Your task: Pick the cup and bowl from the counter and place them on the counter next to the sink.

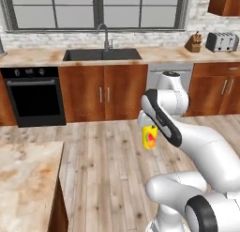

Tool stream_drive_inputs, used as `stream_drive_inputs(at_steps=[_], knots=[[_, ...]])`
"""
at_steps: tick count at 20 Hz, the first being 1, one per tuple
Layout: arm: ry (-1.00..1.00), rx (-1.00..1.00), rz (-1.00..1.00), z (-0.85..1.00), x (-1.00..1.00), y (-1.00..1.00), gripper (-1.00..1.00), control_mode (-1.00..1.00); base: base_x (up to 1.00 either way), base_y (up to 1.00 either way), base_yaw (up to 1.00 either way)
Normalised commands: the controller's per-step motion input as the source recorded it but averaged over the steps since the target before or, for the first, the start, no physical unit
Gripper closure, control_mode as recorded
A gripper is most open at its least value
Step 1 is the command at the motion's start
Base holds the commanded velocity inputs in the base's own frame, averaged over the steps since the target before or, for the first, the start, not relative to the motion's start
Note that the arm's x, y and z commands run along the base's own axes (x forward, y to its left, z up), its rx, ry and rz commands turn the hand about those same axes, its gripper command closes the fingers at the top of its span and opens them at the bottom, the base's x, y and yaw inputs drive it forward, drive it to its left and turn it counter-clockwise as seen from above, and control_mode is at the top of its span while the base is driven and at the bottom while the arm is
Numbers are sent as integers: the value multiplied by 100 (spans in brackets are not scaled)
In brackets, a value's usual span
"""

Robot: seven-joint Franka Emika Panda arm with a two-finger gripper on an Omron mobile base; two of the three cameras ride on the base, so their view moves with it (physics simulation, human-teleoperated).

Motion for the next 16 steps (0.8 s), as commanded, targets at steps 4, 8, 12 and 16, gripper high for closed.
stream_drive_inputs(at_steps=[4,8,12,16], knots=[[0,0,0,0,0,0,100,100,100,-45,0],[0,0,0,0,0,0,100,100,100,-47,-1],[0,0,0,0,0,0,100,100,100,-42,-1],[0,0,0,0,0,0,100,100,100,-36,-1]])
